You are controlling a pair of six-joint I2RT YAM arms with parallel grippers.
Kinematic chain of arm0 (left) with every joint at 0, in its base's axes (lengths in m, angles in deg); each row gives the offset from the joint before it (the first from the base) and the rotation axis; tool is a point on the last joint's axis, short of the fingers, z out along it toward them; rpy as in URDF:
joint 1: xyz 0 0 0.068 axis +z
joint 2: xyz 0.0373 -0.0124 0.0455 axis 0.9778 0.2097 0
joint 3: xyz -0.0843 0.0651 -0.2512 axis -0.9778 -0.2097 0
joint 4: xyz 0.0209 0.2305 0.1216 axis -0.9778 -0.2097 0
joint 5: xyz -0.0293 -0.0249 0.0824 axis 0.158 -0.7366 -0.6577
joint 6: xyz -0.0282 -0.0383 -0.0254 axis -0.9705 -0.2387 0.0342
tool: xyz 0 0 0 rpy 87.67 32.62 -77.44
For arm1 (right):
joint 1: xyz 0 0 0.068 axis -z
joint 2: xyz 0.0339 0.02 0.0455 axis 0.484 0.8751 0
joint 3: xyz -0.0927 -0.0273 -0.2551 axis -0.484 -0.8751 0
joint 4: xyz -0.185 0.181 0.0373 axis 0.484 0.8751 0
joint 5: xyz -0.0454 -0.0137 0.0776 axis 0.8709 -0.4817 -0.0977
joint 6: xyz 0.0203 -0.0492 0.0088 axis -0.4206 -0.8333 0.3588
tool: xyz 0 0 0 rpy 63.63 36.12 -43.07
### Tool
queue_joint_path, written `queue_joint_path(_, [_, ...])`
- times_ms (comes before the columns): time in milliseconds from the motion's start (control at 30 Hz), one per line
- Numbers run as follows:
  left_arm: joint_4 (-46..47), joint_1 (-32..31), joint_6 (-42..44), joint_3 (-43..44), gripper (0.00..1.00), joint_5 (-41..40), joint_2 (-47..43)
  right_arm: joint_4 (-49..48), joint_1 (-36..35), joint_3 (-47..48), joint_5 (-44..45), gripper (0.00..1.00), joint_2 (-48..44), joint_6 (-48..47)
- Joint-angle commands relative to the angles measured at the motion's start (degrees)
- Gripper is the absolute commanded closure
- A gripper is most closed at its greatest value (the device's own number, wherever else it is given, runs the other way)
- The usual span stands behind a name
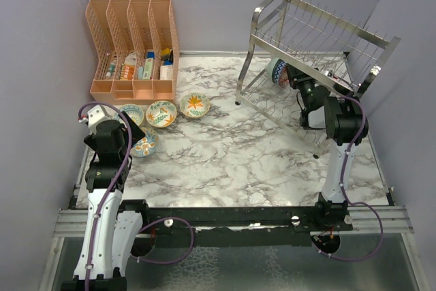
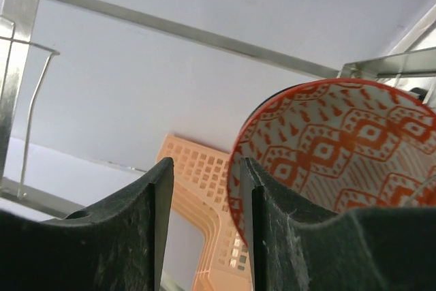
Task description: Load the bowls into the dish rack
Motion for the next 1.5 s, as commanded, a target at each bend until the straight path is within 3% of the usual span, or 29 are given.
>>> queue_joint_path(0, [1.6,0.4,0.6,0.7,0.01,1.2,-0.6,-20.2,0.0,0.9,-3.9,0.56,-4.6,0.3])
queue_joint_path(467, [1.6,0.5,0.5,0.6,0.01,1.0,-1.2,-20.3,-0.3,-3.5,-8.1,0.55,-9.2,2.6])
queue_joint_path(900, [1.5,0.7,0.6,0.5,0.01,1.2,-1.2,-18.7,-1.0,0.2,-26.1,0.56,-6.2,13.0])
queue_joint_path(1267, [1.6,0.8,0.4,0.4,0.01,1.6,-1.8,-17.6,-1.4,-9.6,-34.3,0.57,-12.7,12.5])
queue_joint_path(1467, [1.7,0.8,0.5,0.4,0.01,1.9,-2.3,-9.6,-1.5,-12.5,-41.7,0.56,-19.3,7.7])
